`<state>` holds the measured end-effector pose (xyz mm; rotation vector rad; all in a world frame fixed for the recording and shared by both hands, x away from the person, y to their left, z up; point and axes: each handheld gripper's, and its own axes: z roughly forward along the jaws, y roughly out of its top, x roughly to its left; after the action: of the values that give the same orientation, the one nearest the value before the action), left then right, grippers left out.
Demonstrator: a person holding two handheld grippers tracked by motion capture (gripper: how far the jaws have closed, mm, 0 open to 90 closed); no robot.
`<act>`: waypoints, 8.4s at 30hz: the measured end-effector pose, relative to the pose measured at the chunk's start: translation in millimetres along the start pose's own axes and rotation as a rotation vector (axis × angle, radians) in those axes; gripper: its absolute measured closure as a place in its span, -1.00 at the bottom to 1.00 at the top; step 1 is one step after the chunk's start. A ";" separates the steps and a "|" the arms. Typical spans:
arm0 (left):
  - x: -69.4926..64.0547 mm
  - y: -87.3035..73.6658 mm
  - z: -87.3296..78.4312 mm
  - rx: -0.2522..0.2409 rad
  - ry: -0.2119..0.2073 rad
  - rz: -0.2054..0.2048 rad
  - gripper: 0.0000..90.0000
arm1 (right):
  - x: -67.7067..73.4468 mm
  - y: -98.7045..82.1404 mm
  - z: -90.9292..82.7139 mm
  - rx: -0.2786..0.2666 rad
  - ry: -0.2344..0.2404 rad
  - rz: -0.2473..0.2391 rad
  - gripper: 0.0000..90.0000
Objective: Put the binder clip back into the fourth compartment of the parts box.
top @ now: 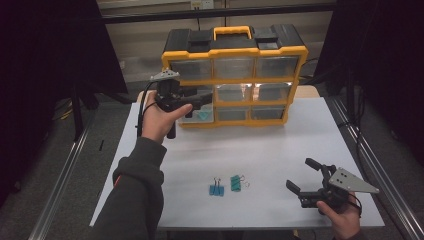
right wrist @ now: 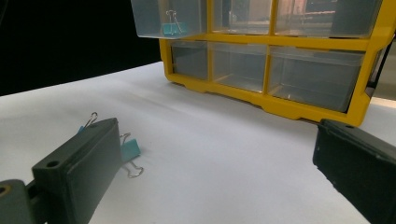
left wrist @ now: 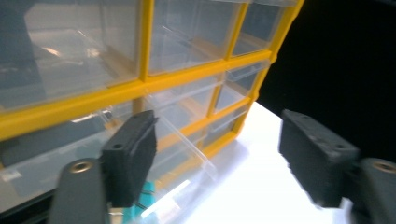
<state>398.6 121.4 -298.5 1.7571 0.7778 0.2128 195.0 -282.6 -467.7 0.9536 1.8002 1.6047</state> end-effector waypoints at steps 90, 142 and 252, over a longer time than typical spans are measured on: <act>-43.4 -192.4 4.1 0.299 -0.186 0.058 0.29 | 1.8 1.3 1.9 -0.003 0.003 -0.015 -0.98; -32.7 -174.0 -7.7 0.289 -0.175 -0.066 1.00 | 1.4 1.8 2.6 -0.003 0.009 -0.019 -0.99; 22.6 21.8 11.2 0.122 0.144 0.014 0.89 | 0.2 2.4 1.2 -0.017 0.013 -0.008 -0.99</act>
<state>430.1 123.2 -287.9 1.8781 0.8991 0.3095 196.2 -281.7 -465.5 0.9293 1.7944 1.6217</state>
